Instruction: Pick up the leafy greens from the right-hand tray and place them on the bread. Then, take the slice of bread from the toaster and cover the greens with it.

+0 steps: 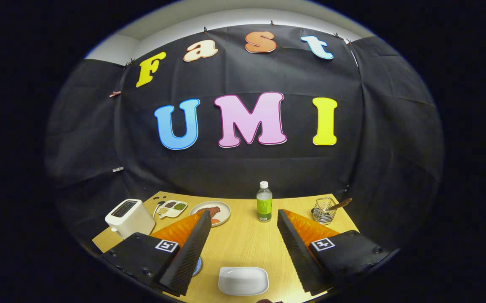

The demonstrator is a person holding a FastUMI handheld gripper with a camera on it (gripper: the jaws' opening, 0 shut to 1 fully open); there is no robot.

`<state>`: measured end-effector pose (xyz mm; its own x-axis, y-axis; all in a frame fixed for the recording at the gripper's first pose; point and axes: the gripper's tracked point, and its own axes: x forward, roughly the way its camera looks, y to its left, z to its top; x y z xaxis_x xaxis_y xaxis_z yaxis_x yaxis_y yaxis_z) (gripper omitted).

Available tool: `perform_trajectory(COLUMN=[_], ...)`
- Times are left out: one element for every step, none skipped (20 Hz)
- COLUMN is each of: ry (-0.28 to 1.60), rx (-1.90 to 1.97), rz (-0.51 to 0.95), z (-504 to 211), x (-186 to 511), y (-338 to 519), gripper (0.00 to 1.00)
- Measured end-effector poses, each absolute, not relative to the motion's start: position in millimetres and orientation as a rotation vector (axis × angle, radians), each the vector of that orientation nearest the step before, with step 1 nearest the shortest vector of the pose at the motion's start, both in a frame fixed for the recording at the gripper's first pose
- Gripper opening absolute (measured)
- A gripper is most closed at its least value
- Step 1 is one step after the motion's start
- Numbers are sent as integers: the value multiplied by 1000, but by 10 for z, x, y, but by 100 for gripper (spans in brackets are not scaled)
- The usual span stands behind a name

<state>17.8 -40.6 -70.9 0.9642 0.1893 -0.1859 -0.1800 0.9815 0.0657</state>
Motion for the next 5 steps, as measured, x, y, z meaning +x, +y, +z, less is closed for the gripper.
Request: perform_trajectory(ry=[189,182,178,181,185], rx=[43,43,44,45,45], rz=[194,199,204,207,211], z=[-685,-654,-629,-633,-659], x=[194,203,202,188,192], y=[-380,-352,-334,-315,-297], gripper=[98,99,99,99,99])
